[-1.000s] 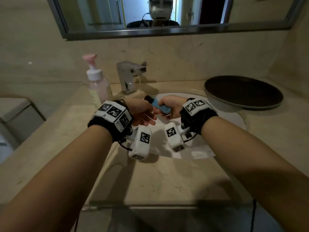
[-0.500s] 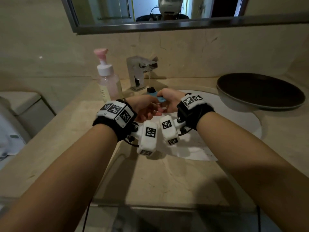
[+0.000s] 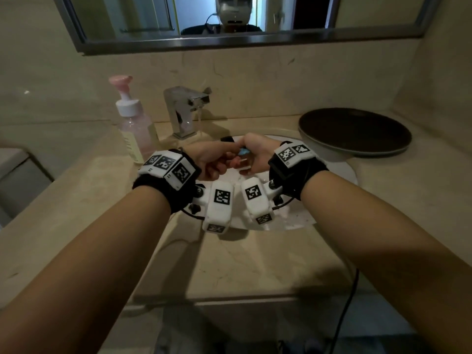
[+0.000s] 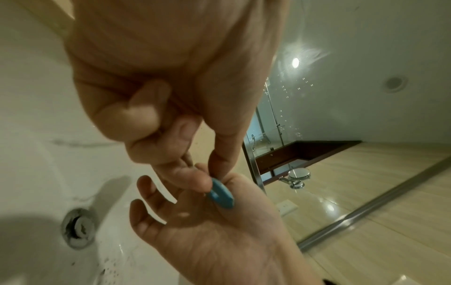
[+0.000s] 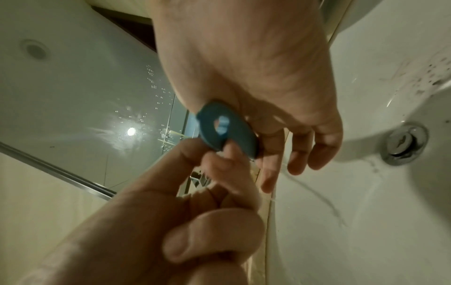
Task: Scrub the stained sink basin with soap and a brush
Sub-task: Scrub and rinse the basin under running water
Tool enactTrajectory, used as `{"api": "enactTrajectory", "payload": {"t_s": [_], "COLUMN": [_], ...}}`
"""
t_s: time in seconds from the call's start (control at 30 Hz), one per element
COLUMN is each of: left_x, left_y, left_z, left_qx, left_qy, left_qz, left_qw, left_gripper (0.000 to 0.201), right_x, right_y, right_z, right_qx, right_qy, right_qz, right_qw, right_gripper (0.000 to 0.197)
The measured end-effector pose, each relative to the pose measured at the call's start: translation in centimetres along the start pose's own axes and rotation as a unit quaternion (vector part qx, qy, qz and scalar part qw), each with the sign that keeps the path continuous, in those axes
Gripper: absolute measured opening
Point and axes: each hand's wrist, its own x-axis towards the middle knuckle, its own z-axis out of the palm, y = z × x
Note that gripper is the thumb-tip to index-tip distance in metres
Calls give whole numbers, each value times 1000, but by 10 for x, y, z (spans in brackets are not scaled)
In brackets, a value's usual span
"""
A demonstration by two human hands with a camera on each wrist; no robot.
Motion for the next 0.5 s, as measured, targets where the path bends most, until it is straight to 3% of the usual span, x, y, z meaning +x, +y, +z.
{"api": "enactTrajectory", "payload": {"t_s": [0.17, 0.33, 0.5], "left_x": [-1, -2, -4], "left_y": [7, 17, 19], "left_z": [19, 23, 24], "left_qx": [27, 18, 94], "left_qy": [-19, 6, 87], "left_qz": [0, 9, 22], "left_qw": [999, 1000, 991], "left_gripper": [33, 31, 24], "right_x": [-16, -29, -51], "right_y": [3, 10, 18], "right_z": [-14, -37, -86], "right_qx": [10, 8, 6], "right_qy": [24, 22, 145], "right_qz": [-10, 4, 2], "right_qw": [1000, 1000, 989], "right_gripper": [15, 21, 18]}}
